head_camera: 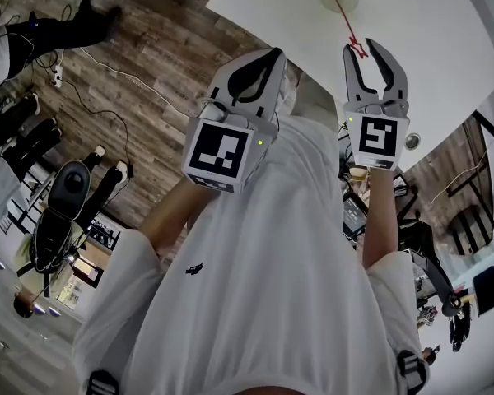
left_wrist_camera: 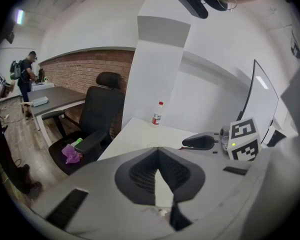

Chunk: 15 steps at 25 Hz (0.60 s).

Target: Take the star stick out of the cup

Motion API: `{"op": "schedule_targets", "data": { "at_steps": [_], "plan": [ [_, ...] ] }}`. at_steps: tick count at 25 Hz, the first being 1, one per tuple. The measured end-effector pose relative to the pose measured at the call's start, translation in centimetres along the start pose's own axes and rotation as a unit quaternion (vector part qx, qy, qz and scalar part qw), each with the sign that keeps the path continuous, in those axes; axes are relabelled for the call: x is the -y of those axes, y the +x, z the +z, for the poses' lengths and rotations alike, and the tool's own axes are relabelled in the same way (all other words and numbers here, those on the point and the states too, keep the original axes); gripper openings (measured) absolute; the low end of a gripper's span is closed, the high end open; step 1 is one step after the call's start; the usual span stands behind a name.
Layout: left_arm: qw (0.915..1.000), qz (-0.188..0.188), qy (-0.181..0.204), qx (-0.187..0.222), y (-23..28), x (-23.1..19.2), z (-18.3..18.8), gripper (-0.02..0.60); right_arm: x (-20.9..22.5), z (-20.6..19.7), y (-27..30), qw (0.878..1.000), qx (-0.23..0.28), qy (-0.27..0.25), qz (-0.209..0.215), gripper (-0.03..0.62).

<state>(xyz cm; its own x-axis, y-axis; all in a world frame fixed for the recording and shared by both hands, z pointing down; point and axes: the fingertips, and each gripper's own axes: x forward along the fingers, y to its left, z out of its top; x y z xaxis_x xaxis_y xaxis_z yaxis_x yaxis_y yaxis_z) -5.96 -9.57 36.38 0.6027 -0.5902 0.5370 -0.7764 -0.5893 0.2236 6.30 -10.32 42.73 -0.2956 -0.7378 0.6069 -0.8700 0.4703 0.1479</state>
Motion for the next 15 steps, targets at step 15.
{"op": "schedule_targets", "data": {
  "at_steps": [15],
  "plan": [
    [1.0000,0.005,-0.004,0.006,-0.14,0.02,0.39,-0.003,0.89,0.25,-0.04,1.000,-0.001,-0.003,-0.014,0.020]
  ]
}}
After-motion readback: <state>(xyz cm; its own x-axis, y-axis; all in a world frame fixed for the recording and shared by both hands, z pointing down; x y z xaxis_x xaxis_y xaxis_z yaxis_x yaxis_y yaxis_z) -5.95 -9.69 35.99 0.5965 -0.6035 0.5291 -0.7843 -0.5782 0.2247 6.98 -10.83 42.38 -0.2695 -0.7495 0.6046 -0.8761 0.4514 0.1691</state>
